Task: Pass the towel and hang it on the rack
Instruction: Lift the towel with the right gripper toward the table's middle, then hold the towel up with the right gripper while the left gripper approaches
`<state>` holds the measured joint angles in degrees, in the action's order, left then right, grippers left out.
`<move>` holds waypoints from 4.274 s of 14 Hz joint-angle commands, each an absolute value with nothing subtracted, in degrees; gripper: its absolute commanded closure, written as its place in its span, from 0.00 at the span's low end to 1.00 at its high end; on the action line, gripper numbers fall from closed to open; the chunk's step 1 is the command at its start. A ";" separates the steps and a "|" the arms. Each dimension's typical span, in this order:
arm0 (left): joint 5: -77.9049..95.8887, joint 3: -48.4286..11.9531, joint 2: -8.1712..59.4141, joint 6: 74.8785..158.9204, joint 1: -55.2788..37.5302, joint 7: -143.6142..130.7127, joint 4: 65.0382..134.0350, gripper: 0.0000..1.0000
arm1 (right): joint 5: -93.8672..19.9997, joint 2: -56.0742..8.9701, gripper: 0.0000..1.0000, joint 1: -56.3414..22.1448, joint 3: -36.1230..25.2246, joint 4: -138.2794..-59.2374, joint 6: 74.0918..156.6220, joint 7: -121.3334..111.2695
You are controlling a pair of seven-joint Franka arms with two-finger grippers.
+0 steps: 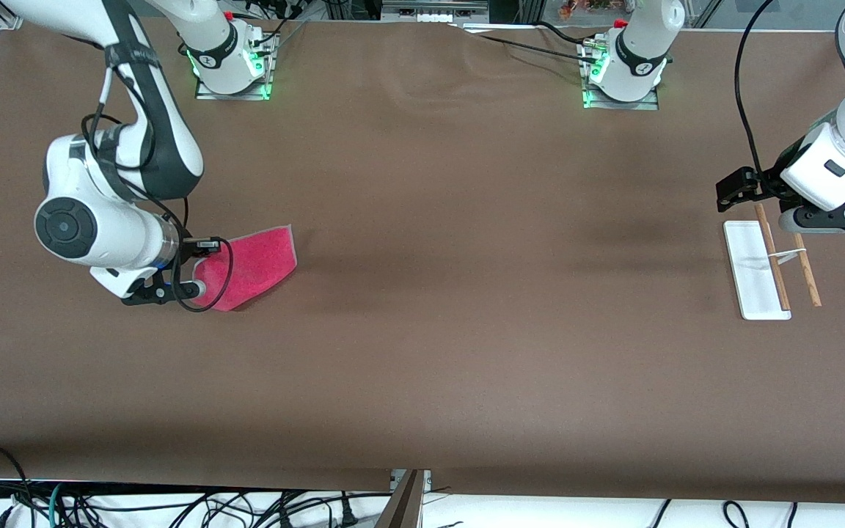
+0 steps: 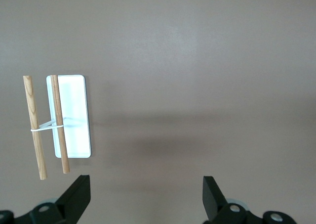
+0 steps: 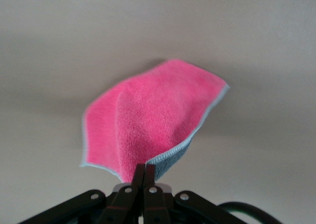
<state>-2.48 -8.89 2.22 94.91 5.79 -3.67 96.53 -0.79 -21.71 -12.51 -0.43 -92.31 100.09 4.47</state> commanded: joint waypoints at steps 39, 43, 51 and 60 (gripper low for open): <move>32.67 -12.22 27.95 112.15 1.32 46.96 89.91 0.00 | -45.79 -29.53 1.00 -33.66 2.72 -61.35 116.10 79.19; 35.33 -13.00 27.60 112.32 1.05 67.10 91.75 0.00 | -45.79 -29.62 1.00 -33.66 2.72 -61.35 116.10 79.19; 54.84 -22.21 20.66 126.01 1.14 89.74 108.19 0.00 | -45.79 -29.71 1.00 -33.66 2.72 -61.35 116.02 79.28; 54.40 -24.96 22.06 139.83 -1.32 97.11 110.21 0.00 | -45.70 -29.71 1.00 -33.66 2.64 -61.35 115.93 79.19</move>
